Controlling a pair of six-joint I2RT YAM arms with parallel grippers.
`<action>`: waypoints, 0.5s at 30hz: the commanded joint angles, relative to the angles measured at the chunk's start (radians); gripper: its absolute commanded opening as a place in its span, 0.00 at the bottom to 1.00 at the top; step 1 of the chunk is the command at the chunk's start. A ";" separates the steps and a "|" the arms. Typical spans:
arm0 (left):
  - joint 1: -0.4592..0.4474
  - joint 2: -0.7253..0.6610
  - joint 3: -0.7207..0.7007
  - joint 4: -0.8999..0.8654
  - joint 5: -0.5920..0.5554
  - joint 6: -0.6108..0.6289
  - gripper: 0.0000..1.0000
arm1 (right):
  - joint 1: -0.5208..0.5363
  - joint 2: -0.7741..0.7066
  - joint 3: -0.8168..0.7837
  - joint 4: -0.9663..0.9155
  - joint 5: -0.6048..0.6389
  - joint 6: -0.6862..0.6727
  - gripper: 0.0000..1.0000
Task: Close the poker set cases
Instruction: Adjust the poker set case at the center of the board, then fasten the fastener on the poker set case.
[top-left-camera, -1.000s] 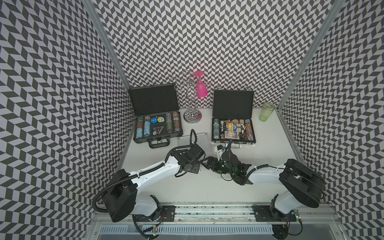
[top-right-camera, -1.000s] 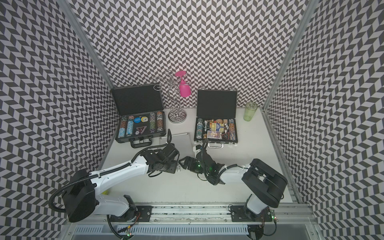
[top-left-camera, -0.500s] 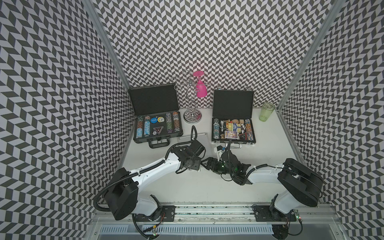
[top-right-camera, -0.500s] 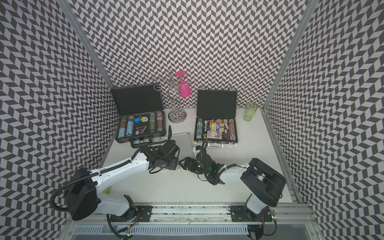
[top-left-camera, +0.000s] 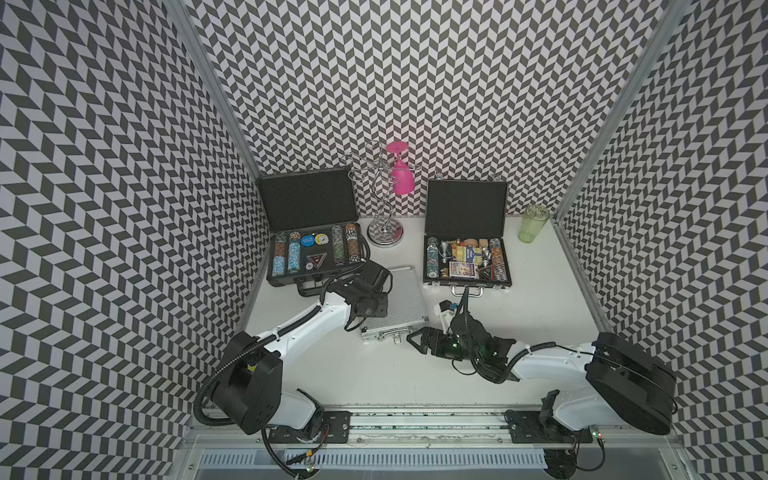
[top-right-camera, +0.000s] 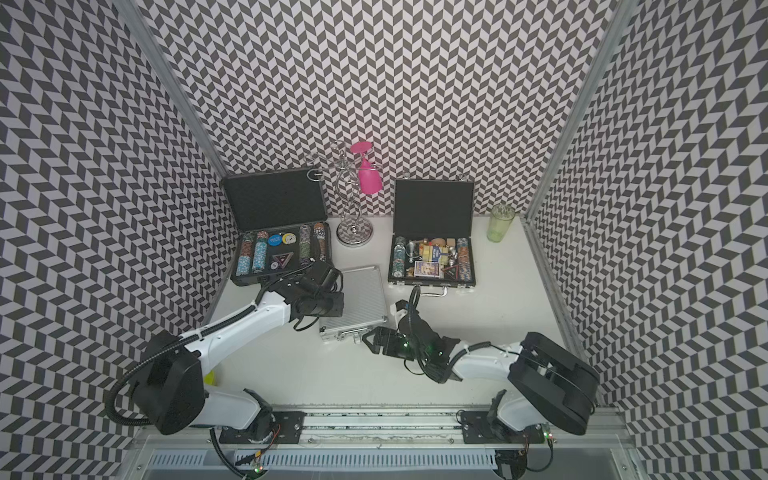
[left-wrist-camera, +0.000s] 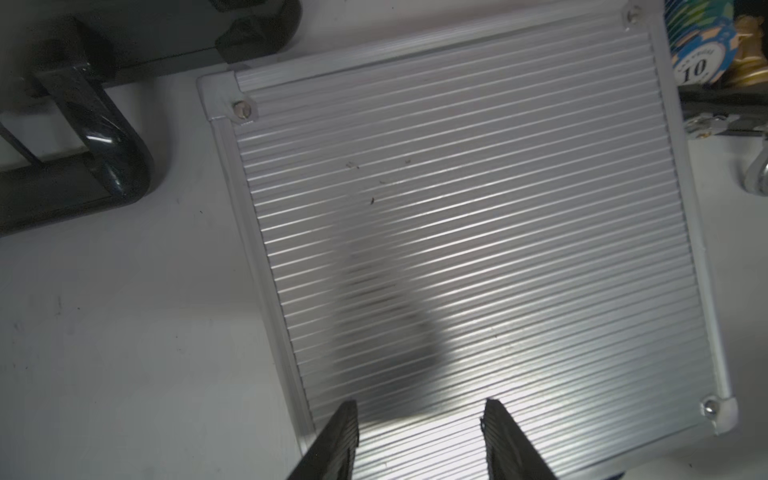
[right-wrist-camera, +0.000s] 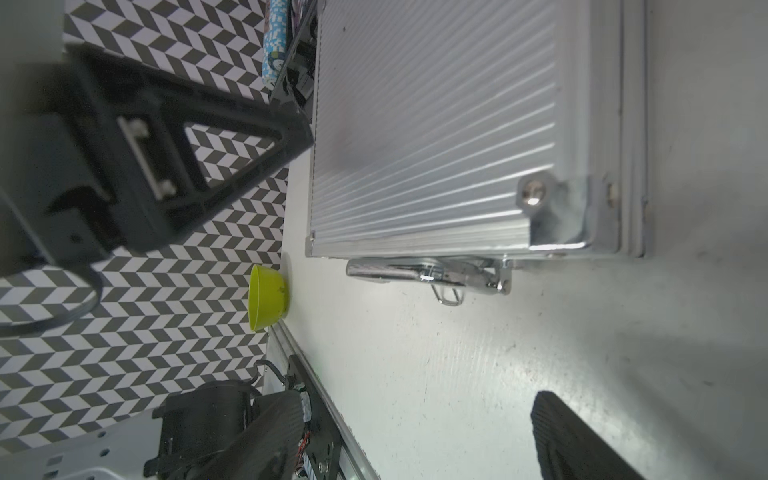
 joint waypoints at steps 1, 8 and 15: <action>0.008 0.024 0.039 0.045 0.026 0.004 0.51 | 0.031 0.007 0.001 0.025 0.046 -0.035 0.89; 0.013 0.039 0.036 0.052 0.053 0.007 0.50 | 0.068 0.130 0.101 0.036 0.059 -0.072 0.99; 0.032 0.029 0.017 0.060 0.079 0.010 0.49 | 0.082 0.238 0.208 -0.026 0.090 -0.109 0.99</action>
